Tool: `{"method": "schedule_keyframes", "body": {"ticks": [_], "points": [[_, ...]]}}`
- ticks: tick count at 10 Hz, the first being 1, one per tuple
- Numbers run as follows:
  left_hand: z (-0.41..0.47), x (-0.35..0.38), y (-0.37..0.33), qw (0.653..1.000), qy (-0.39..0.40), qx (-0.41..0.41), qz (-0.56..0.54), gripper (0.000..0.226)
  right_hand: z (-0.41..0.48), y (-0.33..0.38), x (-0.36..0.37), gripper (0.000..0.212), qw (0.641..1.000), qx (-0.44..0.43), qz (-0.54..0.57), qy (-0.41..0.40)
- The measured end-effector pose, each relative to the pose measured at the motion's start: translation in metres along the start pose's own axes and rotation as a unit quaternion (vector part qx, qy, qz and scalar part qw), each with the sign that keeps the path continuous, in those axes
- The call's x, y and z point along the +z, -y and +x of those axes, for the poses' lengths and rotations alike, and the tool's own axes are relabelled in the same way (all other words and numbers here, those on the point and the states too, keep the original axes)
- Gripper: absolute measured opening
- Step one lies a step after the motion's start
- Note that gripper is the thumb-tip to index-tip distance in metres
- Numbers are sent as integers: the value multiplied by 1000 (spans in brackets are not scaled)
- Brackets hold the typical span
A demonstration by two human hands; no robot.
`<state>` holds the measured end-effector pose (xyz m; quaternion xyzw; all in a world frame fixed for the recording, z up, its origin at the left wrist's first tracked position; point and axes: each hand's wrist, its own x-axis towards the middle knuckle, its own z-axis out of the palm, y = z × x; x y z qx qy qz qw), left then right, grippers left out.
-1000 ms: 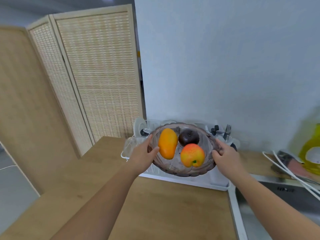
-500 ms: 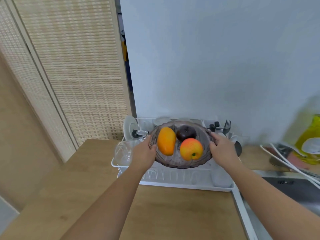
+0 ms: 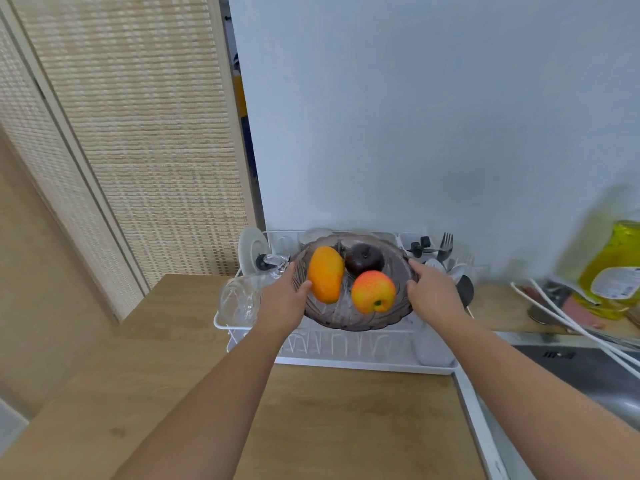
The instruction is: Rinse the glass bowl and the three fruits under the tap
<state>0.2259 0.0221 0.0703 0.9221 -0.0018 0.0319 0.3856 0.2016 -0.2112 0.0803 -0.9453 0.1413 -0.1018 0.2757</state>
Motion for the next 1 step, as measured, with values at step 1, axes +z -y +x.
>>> {"method": "schedule_keyframes", "body": {"ticks": [1], "points": [[-5, 0, 2, 998, -50, 18, 35, 58, -3, 1, -3, 48, 1000, -3, 9, -9]]}}
